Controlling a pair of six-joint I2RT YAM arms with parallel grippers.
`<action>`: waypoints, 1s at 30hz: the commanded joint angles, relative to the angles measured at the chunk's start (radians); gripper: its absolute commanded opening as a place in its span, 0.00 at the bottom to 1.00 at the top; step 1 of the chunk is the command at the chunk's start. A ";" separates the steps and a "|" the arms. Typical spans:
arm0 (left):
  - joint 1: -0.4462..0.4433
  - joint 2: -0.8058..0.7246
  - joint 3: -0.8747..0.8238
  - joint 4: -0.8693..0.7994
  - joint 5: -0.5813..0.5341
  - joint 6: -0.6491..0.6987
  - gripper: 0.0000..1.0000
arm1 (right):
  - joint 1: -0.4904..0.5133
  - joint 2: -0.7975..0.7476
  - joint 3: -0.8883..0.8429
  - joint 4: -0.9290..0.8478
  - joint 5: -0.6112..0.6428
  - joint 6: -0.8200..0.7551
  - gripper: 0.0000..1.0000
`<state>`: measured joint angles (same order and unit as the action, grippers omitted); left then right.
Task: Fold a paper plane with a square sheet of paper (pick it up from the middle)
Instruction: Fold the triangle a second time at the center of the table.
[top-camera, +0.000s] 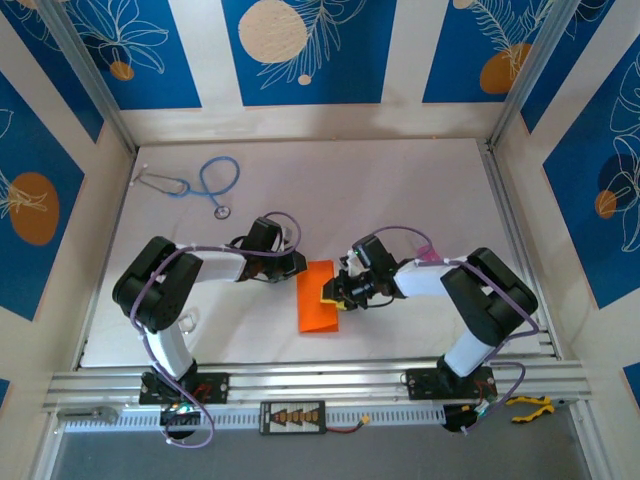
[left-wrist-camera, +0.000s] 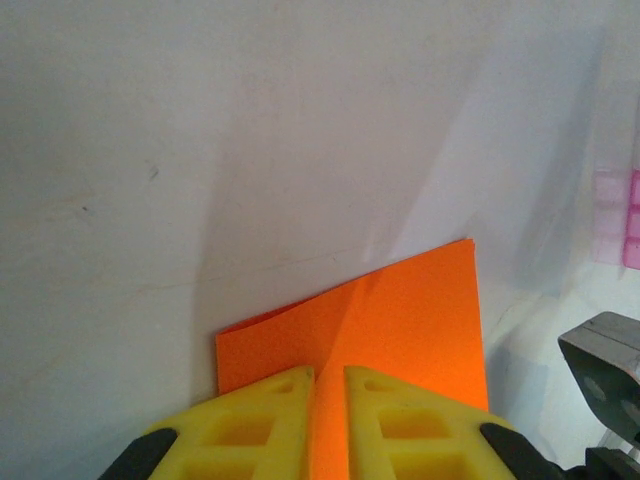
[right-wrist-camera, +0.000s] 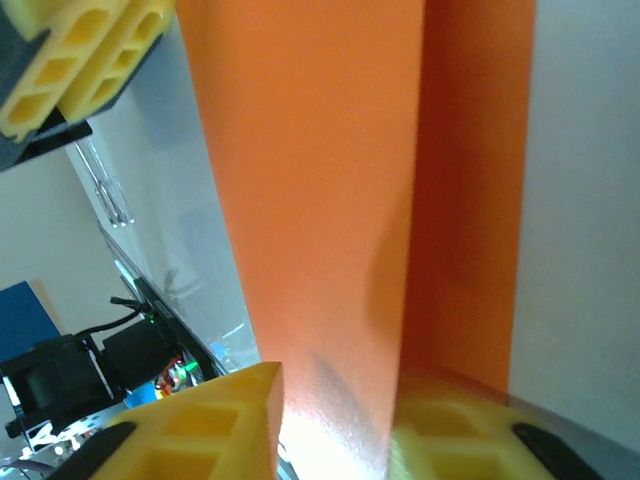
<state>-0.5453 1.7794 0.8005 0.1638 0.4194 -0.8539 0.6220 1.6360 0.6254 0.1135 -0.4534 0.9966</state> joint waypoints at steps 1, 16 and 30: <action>0.004 0.012 0.011 -0.053 0.023 0.016 0.16 | -0.008 0.022 0.025 0.024 -0.039 -0.005 0.22; 0.002 -0.229 -0.032 -0.086 -0.018 0.031 0.41 | -0.046 0.049 0.027 0.027 -0.010 -0.002 0.03; -0.142 -0.500 -0.140 -0.152 -0.229 0.158 0.37 | -0.071 0.038 0.041 -0.008 -0.020 -0.013 0.06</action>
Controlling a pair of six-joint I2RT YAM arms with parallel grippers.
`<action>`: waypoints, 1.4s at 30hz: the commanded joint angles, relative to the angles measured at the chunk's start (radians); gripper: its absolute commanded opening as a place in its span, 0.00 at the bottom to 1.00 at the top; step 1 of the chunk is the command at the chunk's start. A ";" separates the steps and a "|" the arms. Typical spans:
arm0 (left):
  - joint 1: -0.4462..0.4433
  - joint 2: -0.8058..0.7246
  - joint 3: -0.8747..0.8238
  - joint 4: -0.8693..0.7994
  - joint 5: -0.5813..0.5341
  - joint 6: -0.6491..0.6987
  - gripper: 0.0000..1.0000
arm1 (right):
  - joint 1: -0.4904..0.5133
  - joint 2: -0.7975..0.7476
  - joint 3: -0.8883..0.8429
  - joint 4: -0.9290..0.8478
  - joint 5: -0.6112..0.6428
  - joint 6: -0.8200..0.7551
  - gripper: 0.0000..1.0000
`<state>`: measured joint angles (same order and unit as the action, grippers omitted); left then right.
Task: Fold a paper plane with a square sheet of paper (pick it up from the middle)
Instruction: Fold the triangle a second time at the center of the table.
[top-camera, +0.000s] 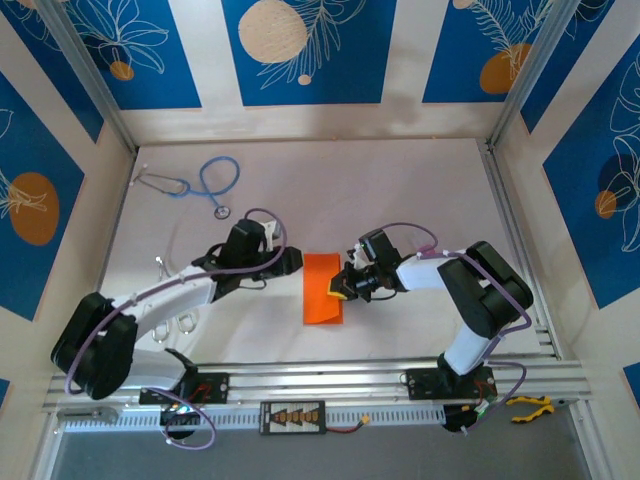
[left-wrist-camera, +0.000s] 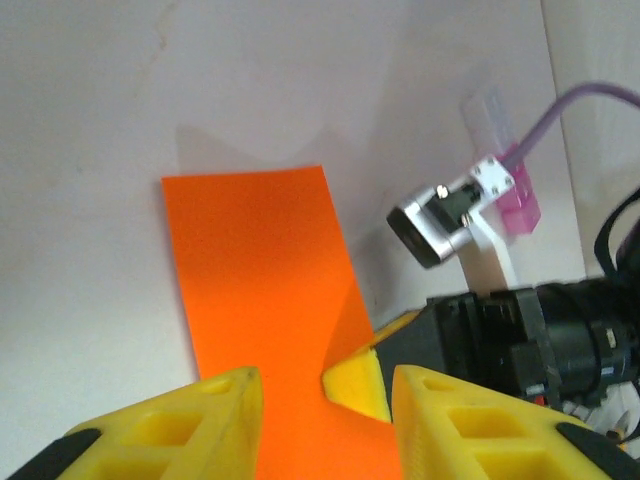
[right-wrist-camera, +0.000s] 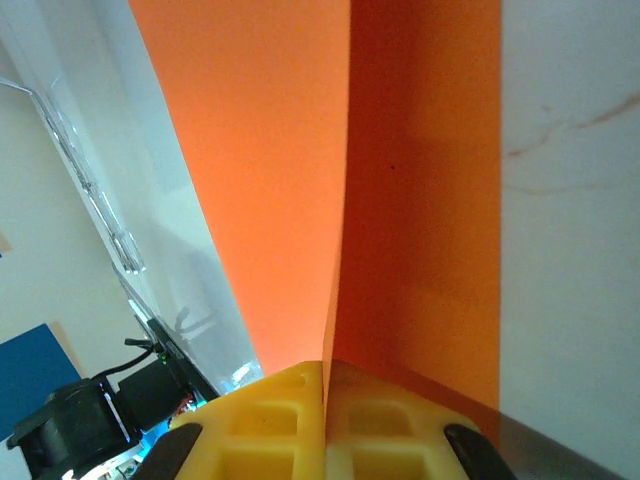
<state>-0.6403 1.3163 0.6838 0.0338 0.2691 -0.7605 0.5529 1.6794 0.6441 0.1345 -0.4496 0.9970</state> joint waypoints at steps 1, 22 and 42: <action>-0.072 -0.051 -0.032 -0.013 -0.098 0.079 0.37 | -0.002 -0.004 0.025 -0.031 -0.026 -0.014 0.07; -0.407 -0.118 -0.144 0.145 -0.365 0.341 0.40 | 0.001 -0.022 0.028 -0.047 -0.034 -0.032 0.14; -0.720 0.224 0.090 -0.032 -0.789 0.630 0.55 | -0.014 -0.061 0.039 -0.087 -0.034 -0.044 0.15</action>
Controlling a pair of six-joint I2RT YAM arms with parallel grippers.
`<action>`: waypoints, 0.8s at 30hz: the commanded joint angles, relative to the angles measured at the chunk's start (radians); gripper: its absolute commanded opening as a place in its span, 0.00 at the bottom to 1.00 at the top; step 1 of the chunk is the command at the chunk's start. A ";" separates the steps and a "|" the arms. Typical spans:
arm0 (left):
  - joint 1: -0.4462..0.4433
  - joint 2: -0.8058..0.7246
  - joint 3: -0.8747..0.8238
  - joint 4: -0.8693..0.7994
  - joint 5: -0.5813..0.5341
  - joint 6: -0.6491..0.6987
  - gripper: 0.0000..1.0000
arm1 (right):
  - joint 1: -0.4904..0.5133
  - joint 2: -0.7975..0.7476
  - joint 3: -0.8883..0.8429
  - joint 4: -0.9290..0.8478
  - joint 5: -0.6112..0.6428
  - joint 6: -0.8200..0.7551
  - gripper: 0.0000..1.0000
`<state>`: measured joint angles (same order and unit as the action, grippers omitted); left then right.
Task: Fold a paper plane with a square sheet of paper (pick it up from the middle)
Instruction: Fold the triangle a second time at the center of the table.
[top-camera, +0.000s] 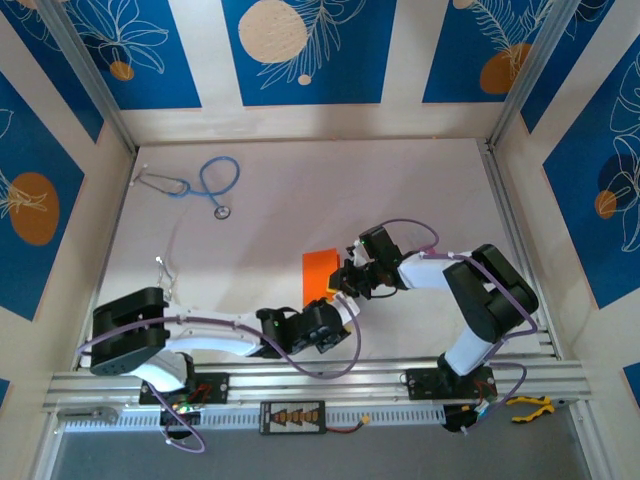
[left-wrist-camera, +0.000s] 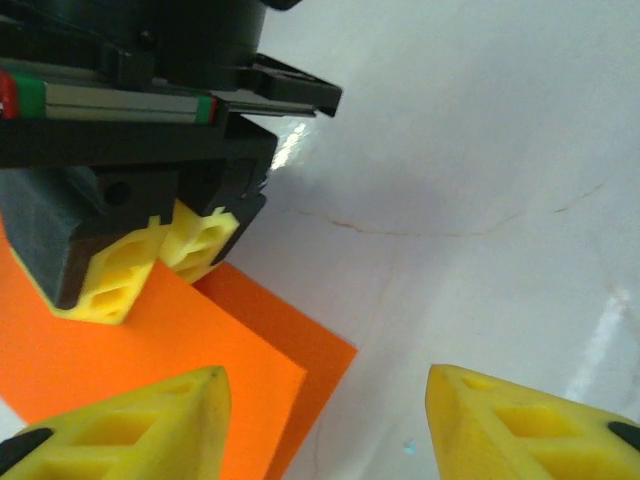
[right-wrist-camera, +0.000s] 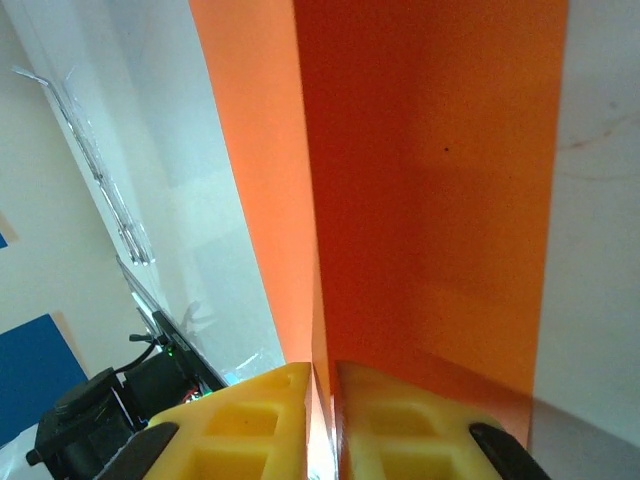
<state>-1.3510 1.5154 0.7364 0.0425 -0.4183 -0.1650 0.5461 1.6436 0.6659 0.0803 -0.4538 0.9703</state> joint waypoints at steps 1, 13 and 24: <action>-0.010 0.036 0.045 -0.051 -0.116 0.033 0.55 | -0.007 -0.024 0.017 -0.033 -0.030 -0.015 0.15; -0.010 0.123 0.091 -0.095 -0.177 0.029 0.50 | -0.007 -0.026 0.020 -0.033 -0.034 -0.013 0.16; -0.008 0.134 0.104 -0.105 -0.156 0.001 0.14 | -0.009 -0.034 0.018 -0.045 -0.025 -0.018 0.16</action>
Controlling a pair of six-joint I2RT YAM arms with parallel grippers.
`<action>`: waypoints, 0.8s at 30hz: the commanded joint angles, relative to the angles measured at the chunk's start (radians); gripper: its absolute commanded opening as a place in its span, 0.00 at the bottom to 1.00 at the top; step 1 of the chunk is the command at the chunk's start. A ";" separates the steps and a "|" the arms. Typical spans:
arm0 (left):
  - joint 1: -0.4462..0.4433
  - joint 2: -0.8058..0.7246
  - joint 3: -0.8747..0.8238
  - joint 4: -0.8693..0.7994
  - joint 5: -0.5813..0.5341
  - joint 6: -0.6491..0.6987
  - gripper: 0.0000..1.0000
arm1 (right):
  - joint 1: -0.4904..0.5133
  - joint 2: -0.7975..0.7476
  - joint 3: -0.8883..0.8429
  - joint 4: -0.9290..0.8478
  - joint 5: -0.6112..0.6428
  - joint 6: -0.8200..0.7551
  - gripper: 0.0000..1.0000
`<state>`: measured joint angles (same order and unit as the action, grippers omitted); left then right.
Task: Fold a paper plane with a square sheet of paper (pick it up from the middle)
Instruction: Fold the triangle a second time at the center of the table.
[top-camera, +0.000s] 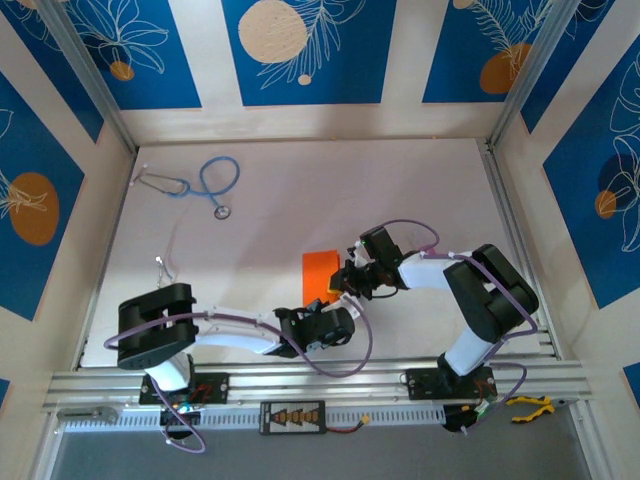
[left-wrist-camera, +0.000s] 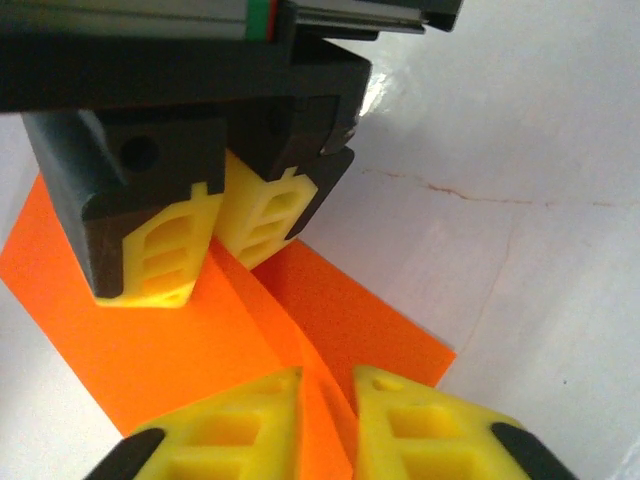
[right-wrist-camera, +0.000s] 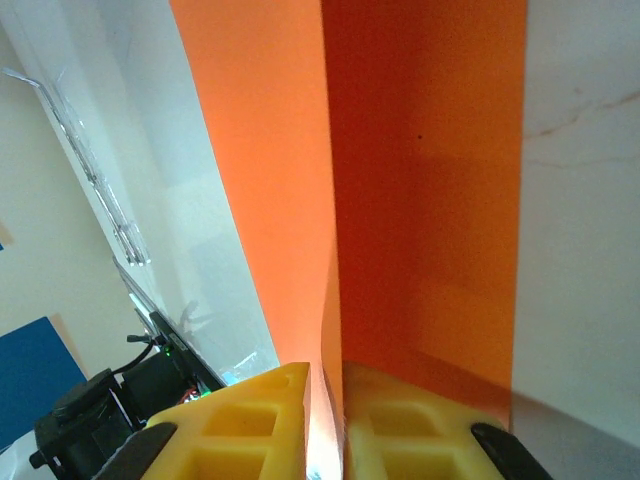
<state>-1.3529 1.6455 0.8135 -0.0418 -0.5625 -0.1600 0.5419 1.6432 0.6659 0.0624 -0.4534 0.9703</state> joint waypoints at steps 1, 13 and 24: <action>-0.006 0.002 0.029 -0.027 -0.010 -0.006 0.11 | -0.004 -0.031 0.017 -0.028 -0.026 -0.017 0.16; 0.001 -0.018 0.046 -0.073 0.059 -0.034 0.00 | -0.005 -0.019 0.009 -0.027 -0.019 -0.018 0.16; 0.021 -0.047 0.029 -0.068 0.123 -0.065 0.00 | -0.007 -0.018 0.008 -0.044 -0.010 -0.025 0.16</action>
<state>-1.3418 1.6306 0.8322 -0.0952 -0.4747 -0.2012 0.5415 1.6432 0.6659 0.0509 -0.4526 0.9619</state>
